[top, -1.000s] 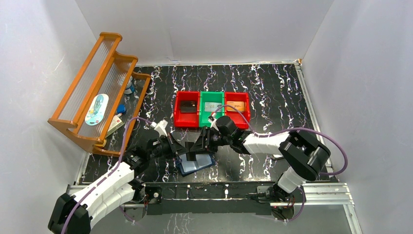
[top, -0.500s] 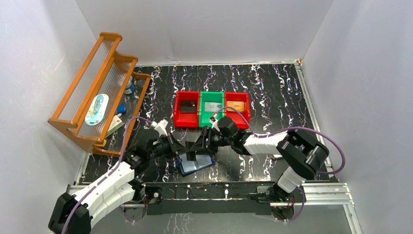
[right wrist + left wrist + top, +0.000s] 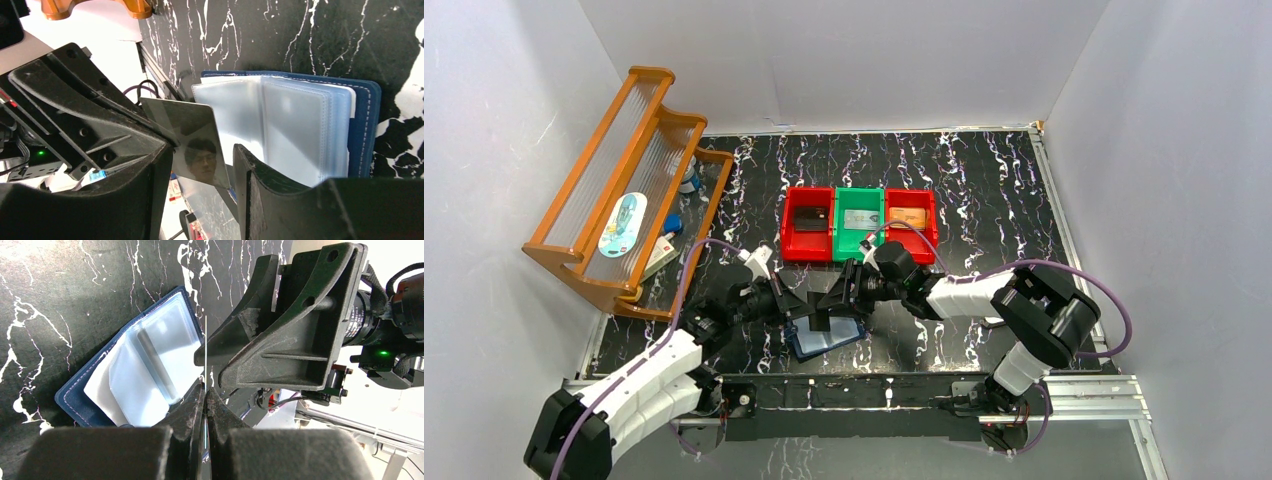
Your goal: Take the credit cards out of the card holder
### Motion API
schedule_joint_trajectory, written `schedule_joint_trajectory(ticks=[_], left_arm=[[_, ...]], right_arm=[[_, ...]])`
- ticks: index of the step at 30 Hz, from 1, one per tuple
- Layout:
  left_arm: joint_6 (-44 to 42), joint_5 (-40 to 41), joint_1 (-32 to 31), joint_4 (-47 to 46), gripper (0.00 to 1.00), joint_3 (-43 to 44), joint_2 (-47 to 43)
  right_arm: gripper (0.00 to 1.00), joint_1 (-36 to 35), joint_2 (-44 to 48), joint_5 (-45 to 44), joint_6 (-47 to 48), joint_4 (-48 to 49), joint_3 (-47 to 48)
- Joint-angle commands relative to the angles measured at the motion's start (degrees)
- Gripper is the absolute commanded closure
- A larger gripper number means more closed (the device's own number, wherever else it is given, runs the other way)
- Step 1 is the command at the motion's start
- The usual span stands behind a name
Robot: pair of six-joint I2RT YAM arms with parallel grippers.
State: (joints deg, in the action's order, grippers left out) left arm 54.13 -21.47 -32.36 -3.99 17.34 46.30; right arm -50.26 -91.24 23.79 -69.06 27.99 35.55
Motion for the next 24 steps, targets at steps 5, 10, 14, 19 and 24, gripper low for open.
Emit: schedule_joint_trajectory(ticks=[5,10,14,19,24], left_arm=[[0.73,-3.74,0.2,-4.53,1.0,0.6,1.44],[1.2,-4.57,0.2,-5.58,0.96,0.32,2.57],[1.09,-4.87,0.26,-5.46,0.94,0.32,3.05],[0.41,-4.94,0.19,-4.33,0.92,0.67,4.19],[0.23,-4.71,0.21,-3.86,0.96,0.92,4.17]], right_arm=[[0.48,0.25,-0.2,3.63,-2.39,10.56,-0.96],[0.5,0.29,-0.99,4.23,-4.15,13.99,-2.16],[0.51,0.26,-0.97,4.2,-4.33,14.11,-2.33],[0.51,0.33,-0.93,4.19,-4.38,14.09,-2.46],[0.52,0.37,-1.16,4.16,-4.42,13.72,-2.5]])
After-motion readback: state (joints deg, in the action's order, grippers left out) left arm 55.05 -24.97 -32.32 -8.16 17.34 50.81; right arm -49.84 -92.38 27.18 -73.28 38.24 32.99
